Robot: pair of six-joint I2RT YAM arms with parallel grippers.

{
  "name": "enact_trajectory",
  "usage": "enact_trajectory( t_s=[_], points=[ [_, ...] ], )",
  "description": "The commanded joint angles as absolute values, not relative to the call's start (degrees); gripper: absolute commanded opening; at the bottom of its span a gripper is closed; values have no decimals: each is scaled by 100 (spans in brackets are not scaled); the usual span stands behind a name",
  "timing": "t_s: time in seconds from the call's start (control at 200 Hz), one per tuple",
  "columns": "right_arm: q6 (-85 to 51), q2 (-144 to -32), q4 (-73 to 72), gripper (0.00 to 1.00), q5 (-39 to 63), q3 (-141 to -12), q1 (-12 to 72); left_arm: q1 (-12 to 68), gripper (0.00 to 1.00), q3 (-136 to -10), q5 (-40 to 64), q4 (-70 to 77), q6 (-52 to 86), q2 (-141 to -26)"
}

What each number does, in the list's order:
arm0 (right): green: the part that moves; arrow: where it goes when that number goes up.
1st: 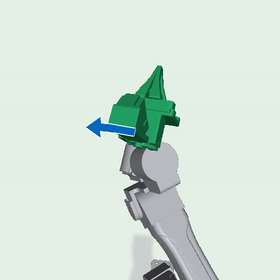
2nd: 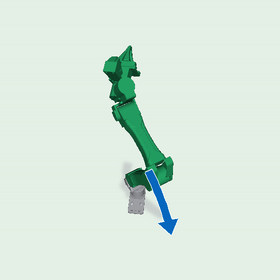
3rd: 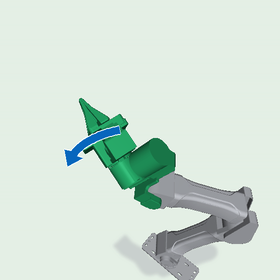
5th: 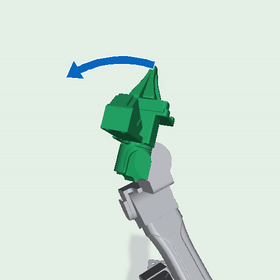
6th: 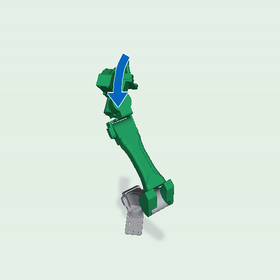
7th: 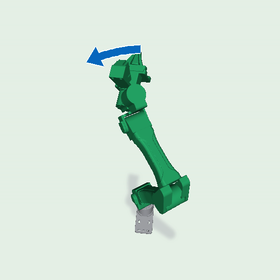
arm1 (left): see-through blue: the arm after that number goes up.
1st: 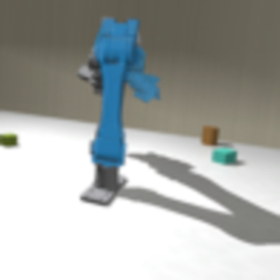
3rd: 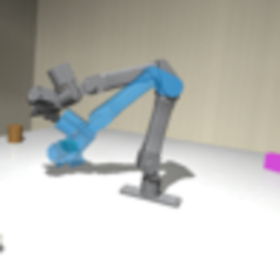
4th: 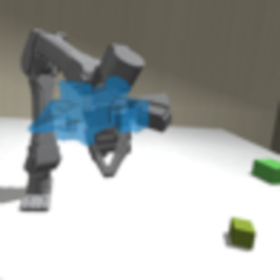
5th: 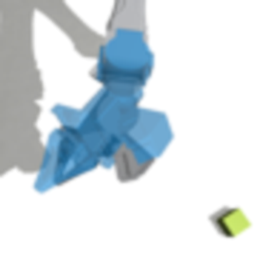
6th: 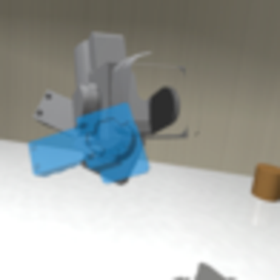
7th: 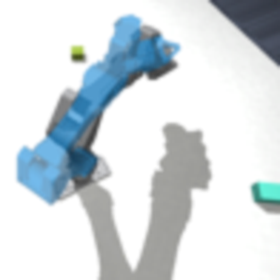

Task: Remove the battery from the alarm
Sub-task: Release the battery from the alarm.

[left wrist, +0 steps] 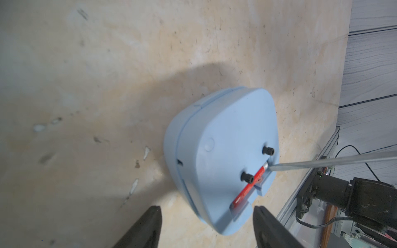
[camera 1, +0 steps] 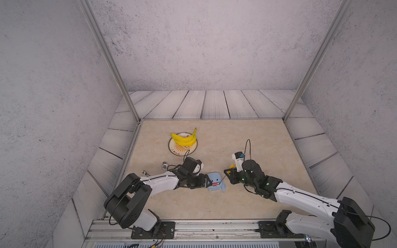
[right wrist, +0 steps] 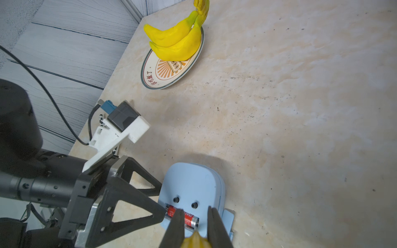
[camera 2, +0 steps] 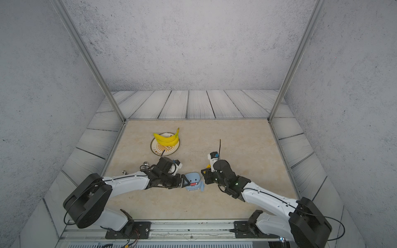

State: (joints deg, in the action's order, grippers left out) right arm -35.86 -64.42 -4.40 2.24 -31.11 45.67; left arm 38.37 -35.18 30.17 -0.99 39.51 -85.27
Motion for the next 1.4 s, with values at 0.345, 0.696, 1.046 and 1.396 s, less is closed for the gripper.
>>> enact_trajectory(
  t_s=[0.345,0.696,1.046,1.396],
  points=[
    [-3629,-6615,-517,0,79,-3057,4643,3814,63,-3487,3168,102,3954,-9013],
    [-3753,-6721,-605,0,119,-3006,4649,3857,63,-3228,3262,38,3889,-8815],
    [-3823,-6741,-682,0,122,-2955,4645,3917,59,-2980,3204,75,3937,-8693],
    [-3826,-6708,-703,0,220,-2927,4649,3911,54,-2936,3029,389,4143,-8880]
  ],
)
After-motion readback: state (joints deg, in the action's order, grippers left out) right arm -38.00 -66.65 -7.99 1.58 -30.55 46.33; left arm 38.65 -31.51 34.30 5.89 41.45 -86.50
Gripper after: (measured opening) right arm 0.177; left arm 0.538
